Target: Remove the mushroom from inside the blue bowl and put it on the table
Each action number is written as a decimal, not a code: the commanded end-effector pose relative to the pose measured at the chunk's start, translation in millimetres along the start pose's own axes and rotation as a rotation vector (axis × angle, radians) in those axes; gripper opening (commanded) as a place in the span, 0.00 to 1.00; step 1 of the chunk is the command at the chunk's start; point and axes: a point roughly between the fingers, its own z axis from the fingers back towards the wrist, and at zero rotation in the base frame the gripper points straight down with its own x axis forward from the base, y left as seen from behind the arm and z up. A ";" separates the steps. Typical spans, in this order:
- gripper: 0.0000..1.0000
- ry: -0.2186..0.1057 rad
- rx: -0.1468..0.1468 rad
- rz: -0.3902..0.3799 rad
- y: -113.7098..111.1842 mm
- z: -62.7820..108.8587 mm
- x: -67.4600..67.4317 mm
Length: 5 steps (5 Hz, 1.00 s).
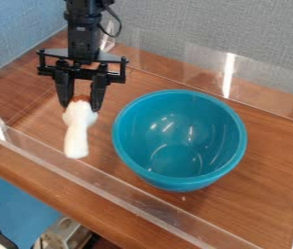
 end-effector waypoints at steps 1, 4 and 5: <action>0.00 -0.057 -0.010 -0.010 0.6 20.8 -5.5; 0.00 -0.053 -0.042 0.167 -2.3 34.3 -18.6; 0.00 -0.045 -0.030 0.167 -1.1 23.9 -18.5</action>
